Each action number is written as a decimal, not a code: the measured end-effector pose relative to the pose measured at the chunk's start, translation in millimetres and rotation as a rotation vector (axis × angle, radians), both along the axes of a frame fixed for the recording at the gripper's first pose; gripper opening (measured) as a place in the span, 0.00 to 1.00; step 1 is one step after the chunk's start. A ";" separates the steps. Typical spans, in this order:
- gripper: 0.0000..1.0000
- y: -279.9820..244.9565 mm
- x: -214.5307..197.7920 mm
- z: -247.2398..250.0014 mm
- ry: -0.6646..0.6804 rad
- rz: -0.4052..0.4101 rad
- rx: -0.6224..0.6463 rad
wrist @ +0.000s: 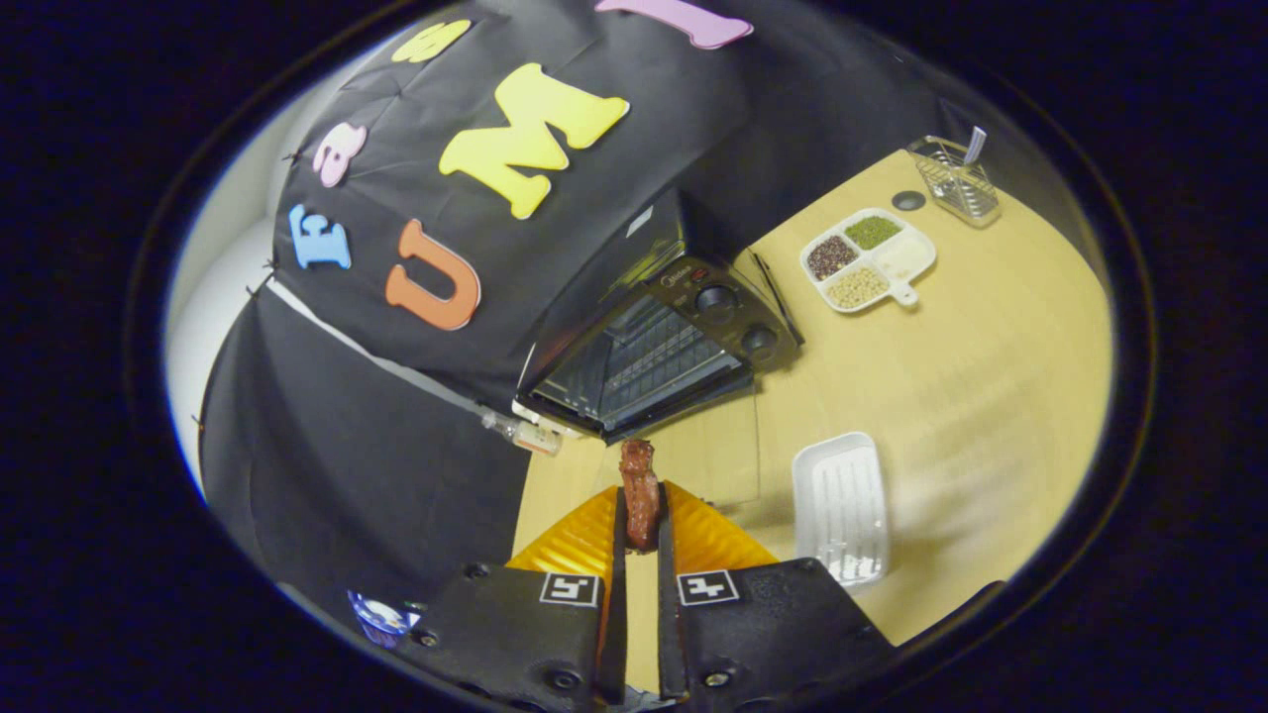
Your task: Open the toaster oven, put the food inside, and close the toaster oven door.
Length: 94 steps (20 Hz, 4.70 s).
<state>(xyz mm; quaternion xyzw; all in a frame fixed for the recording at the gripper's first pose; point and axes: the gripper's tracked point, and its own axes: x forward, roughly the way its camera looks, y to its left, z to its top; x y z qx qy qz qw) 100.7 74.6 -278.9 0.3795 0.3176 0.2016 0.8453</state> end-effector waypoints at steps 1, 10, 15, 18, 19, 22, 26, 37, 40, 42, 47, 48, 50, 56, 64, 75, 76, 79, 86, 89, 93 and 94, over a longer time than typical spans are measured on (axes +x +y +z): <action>0.15 14.5 7.6 1.8 -0.003 -0.032 0.049; 0.15 81.3 95.5 -25.5 0.025 -0.356 0.380; 0.15 98.8 148.1 -48.9 0.074 -0.495 0.427; 0.15 104.9 177.5 -55.4 0.062 -0.568 0.413; 0.15 106.0 186.4 -55.5 0.063 -0.594 0.417; 0.15 111.3 209.1 -66.6 0.094 -0.625 0.390; 0.15 115.3 230.6 -71.4 0.082 -0.637 0.367; 0.42 92.7 227.0 -74.7 -0.046 -0.486 -0.290; 0.68 79.0 217.4 -77.9 -0.083 -0.428 -0.503; 0.81 79.3 210.1 -75.8 -0.111 -0.382 -0.559; 0.82 80.7 172.9 -67.1 -0.129 -0.284 -0.643; 0.82 80.7 164.1 -63.5 -0.138 -0.266 -0.658; 0.82 81.4 147.1 -53.8 -0.155 -0.223 -0.686; 0.81 72.9 96.3 -40.4 -0.158 -0.133 -0.756; 0.82 54.2 35.5 -51.3 -0.141 -0.083 -0.849; 0.82 75.9 -12.9 -140.8 -0.005 0.022 -0.877; 0.82 78.3 -10.5 -146.3 0.004 0.025 -0.878; 0.82 86.3 -0.3 -156.6 0.016 0.027 -0.876; 0.82 98.7 18.1 -172.4 0.044 0.029 -0.891; 0.82 98.1 24.0 -175.3 0.064 0.018 -0.892; 0.82 94.7 29.0 -165.6 0.063 0.001 -0.899; 0.82 94.8 30.4 -160.6 0.054 0.000 -0.904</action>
